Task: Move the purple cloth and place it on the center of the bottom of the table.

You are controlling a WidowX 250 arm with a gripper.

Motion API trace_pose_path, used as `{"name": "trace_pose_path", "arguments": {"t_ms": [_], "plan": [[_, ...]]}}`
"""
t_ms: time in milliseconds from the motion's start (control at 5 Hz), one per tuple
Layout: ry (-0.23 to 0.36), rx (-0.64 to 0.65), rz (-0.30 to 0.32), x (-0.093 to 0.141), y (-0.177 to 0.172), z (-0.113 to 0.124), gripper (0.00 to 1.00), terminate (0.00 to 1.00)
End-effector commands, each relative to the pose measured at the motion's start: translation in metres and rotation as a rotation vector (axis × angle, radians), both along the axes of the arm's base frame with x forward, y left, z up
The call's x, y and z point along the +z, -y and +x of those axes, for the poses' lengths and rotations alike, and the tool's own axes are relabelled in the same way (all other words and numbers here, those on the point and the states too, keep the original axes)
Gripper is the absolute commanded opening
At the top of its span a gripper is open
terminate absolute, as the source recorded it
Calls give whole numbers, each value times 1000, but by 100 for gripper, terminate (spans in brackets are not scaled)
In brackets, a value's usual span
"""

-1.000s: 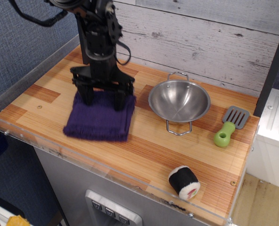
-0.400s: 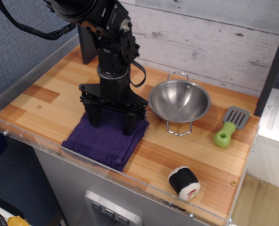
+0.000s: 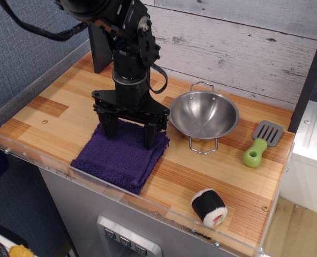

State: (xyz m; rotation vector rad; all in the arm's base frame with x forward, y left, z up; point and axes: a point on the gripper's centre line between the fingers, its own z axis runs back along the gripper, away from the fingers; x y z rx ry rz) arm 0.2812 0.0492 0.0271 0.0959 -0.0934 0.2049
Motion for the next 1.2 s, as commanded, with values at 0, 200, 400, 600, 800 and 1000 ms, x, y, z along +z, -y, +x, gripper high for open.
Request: {"name": "trace_pose_path", "arguments": {"t_ms": [0,200,400,600,800,1000], "plan": [[103,78,-15,57,-13,10,100,0],[111,133,-38,80,-13,2,100,0],[120,160,-81,98,-9,-3,100,0],[156,152,-93,116,-4,-3,100,0],[156,152,-93,116,-4,-3,100,0],[156,152,-93,116,-4,-3,100,0]]}}
